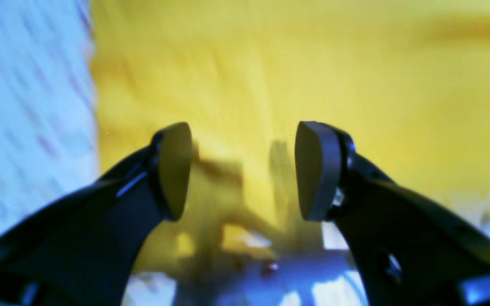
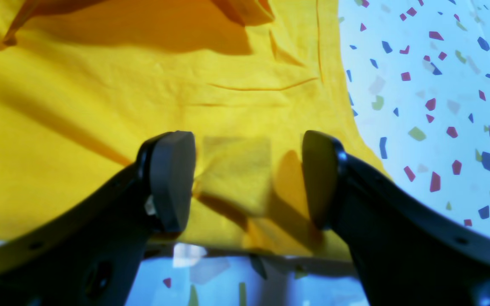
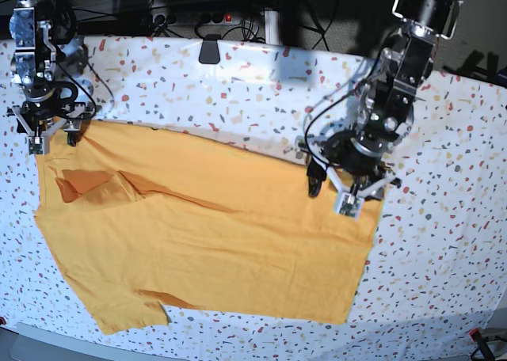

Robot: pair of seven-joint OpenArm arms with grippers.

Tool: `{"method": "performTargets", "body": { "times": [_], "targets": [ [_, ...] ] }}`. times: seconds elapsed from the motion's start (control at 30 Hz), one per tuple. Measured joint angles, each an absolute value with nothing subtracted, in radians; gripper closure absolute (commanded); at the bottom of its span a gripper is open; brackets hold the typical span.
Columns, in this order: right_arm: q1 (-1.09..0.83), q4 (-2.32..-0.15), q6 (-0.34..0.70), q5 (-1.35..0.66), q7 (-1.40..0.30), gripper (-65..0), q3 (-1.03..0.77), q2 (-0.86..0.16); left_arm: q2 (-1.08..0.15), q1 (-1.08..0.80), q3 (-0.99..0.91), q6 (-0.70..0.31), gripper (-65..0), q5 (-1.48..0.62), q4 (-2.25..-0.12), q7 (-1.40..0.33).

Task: Fold the T-shirt properly
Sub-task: 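Pull the folded edge back with both grippers, spreading the shirt flat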

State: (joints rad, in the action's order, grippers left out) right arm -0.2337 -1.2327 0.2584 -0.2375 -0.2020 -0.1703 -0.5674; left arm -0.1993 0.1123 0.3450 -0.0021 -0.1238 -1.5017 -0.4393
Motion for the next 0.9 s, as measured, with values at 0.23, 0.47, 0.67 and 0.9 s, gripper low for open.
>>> {"method": "performTargets", "body": {
  "times": [0.23, 0.47, 0.67, 0.9],
  "targets": [
    [-0.233, -1.233, 0.258, -0.239, -0.202, -39.1, -0.173, -0.563, -0.196, 0.253, 0.346, -0.033, -37.1, -0.140, -1.410, -0.357],
    [-0.233, -1.233, 0.267, -0.258, -0.203, -39.1, -0.174, -0.563, -0.194, 0.315, 0.346, -0.082, -37.1, -0.212, -1.118, -0.290],
    [-0.228, -1.233, 0.270, -0.259, -0.204, -39.1, -0.175, -0.562, -0.193, 0.268, 0.345, -0.082, -37.1, -0.214, -1.088, -0.232],
    [-0.202, -1.232, 0.290, -0.266, -0.234, -39.1, -0.174, -0.562, -0.196, 0.219, 0.345, -0.133, -37.1, -0.214, -1.092, -0.202]
  ]
}}
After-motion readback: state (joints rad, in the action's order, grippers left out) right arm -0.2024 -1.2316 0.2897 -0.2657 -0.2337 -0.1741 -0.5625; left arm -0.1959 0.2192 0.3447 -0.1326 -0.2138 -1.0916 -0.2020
